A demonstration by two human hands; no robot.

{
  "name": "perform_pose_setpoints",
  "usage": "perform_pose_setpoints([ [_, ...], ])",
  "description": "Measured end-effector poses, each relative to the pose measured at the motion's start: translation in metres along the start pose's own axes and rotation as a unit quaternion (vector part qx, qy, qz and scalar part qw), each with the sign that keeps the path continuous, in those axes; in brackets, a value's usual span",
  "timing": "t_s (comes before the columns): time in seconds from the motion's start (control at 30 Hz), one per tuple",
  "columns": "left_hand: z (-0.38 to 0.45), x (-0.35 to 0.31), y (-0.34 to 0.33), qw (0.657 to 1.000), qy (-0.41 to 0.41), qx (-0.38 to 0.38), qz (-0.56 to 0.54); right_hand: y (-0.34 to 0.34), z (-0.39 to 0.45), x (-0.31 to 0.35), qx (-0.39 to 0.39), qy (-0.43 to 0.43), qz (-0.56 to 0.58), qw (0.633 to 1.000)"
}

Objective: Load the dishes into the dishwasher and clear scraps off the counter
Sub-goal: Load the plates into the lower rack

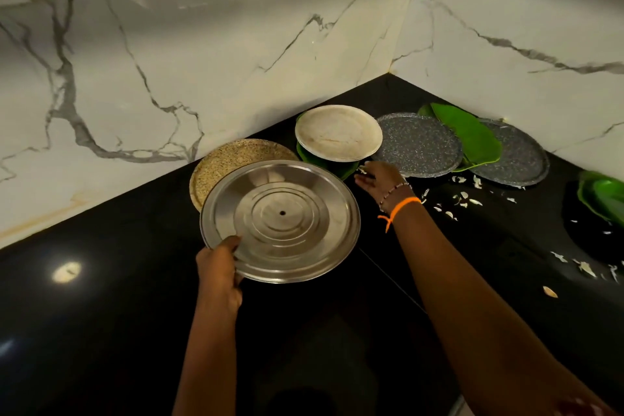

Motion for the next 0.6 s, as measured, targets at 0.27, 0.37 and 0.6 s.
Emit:
perform_pose_setpoints([
  [0.27,0.008,0.001,-0.004,1.000,-0.008,0.017,-0.020,-0.015,0.048,0.015,-0.072,-0.022,-0.001,0.997],
  [0.37,0.005,-0.001,-0.005,0.999,-0.022,0.016,-0.021,-0.019,0.059,0.019,-0.065,-0.005,-0.057,0.996],
  [0.6,-0.012,0.009,-0.013,0.999,-0.020,0.040,-0.019,0.015,0.006,0.027,-0.078,0.045,0.100,0.991],
])
Point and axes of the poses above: each hand's wrist, its own z-axis towards the middle knuckle, its own y-axis out of the back of the hand, x = y × z, the point moved 6 cm from there along z, towards the middle knuckle, and after that the axes turned 10 degrees about -x, right-handed, at the moved point
